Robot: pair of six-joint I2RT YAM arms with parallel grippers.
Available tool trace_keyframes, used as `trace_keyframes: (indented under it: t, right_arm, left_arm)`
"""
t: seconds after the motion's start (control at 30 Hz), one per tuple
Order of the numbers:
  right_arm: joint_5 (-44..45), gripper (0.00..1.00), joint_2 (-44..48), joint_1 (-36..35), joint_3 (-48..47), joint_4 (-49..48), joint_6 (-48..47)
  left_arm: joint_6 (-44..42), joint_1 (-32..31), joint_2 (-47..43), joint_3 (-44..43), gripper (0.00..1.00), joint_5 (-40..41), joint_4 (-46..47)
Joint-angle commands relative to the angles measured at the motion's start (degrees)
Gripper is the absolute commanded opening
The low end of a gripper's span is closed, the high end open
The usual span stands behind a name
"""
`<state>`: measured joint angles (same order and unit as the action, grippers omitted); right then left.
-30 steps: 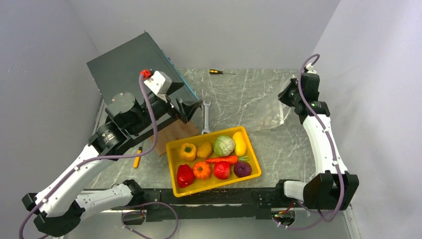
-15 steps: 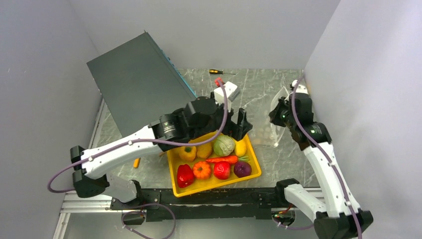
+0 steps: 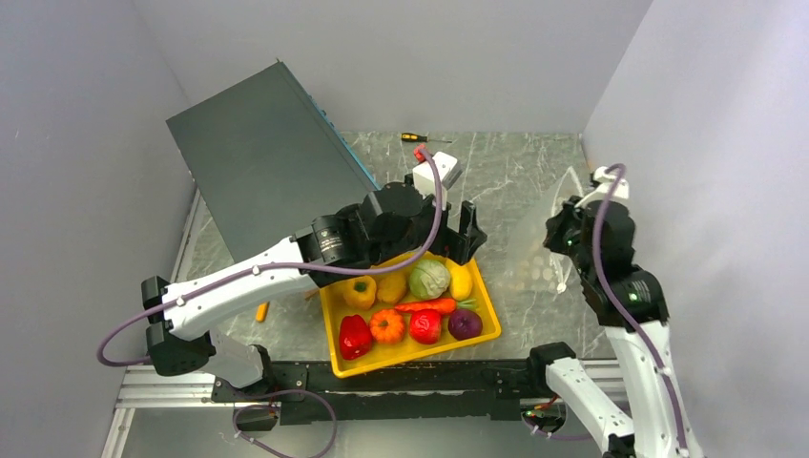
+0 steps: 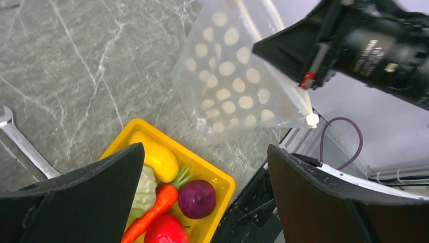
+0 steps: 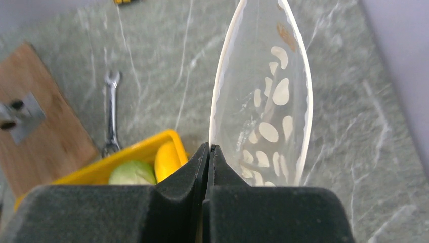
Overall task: Place the food in the zip-top bag and seal the zipper
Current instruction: Pick up the zipper food storage bag at the center of the board, then open the zipper of the food storage bag at the center of the board.
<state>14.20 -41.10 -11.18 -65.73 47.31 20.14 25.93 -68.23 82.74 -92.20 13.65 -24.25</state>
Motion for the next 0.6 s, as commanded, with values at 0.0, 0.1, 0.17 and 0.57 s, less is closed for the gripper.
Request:
trace_keyframes:
  t: [0.0,0.1,0.17,0.57]
  right_arm:
    - [-7.77,0.00,-3.68,-0.09,4.39,-1.46,0.60]
    - [-14.29,0.00,-4.52,-0.11,7.26,-4.88,2.95]
    - [-22.64,0.00,-4.58,-0.16,10.83,-9.54,5.03]
    - [-35.44,0.00,-1.48,-0.23,19.99,-19.08,9.86]
  left_arm:
    - [3.66,-0.41,-0.74,1.96,0.97,1.41,0.49]
    - [4.77,-0.33,-0.76,3.17,0.98,2.55,0.35]
    - [5.70,-0.16,-0.79,3.75,0.99,4.84,0.00]
    - [12.24,5.94,0.55,5.52,0.94,-5.24,-0.33]
